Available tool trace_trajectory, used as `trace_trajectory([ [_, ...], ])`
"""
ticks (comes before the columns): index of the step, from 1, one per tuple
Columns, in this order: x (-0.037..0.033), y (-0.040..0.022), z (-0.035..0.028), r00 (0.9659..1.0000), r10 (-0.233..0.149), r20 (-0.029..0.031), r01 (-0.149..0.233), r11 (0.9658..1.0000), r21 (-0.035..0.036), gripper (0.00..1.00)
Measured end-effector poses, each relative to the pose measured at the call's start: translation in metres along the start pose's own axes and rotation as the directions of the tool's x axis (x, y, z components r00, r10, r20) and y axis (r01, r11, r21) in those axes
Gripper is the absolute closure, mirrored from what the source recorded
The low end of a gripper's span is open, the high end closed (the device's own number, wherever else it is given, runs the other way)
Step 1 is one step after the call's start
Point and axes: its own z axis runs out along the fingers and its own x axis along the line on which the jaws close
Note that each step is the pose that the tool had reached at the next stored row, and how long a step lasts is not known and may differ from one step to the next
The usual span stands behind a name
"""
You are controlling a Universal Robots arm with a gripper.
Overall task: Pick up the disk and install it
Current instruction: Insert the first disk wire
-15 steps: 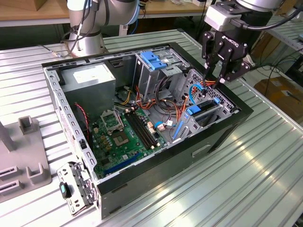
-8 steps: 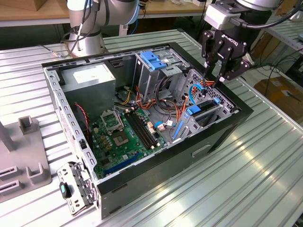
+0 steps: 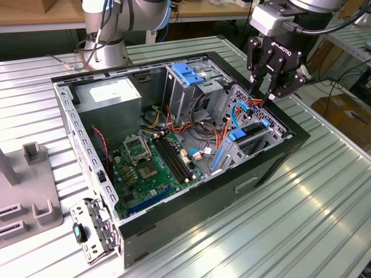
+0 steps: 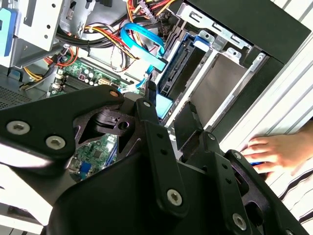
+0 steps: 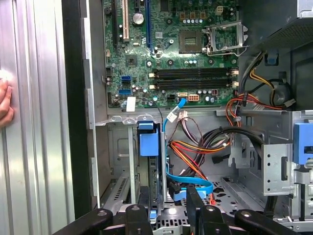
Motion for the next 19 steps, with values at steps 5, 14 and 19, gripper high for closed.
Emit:
trace_trajectory([
  [5, -0.0002, -0.002, -0.0009, 1.0, 0.0, -0.0003, 0.0, 1.0, -0.0001, 0.57],
  [14, -0.0007, -0.0071, 0.0197, 1.0, 0.0, -0.0001, 0.0, 1.0, 0.0, 0.57],
  [19, -0.0011, -0.0074, 0.0276, 1.0, 0.0, -0.0002, 0.0, 1.0, 0.0, 0.57],
])
